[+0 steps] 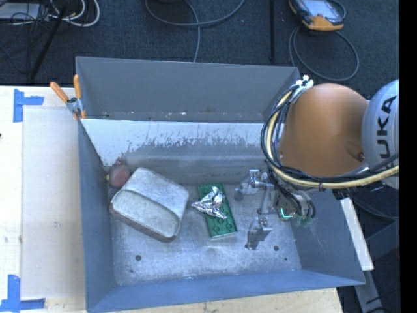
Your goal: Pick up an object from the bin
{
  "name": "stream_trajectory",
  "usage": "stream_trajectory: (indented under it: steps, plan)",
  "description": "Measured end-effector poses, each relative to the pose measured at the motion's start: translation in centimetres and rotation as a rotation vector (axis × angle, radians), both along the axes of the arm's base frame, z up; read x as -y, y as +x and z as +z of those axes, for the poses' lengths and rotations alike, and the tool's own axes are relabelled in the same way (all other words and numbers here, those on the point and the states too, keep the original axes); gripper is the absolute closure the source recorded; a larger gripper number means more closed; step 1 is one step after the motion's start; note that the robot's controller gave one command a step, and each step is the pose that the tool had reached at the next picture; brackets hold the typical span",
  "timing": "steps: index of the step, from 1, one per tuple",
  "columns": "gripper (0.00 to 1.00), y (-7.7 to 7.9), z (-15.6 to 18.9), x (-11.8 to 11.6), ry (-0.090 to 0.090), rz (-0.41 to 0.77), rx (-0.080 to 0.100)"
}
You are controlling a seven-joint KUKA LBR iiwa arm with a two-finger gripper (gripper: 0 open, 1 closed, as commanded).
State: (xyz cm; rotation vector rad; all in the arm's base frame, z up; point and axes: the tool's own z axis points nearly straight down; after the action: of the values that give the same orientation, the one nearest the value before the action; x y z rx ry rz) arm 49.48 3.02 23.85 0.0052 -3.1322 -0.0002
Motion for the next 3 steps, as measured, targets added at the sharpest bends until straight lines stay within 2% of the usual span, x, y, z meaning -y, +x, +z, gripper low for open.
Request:
stream_trajectory:
  steps: [1, 2, 3]
  plan:
    - [0.00, 4.4, -9.4, 3.1, 0.001, 0.153, 0.003]
    - [0.00, 9.0, -14.8, 7.8, 0.000, 0.246, 0.009]
    - [1.00, 8.9, -14.6, 7.6, 0.002, 0.245, 0.009]
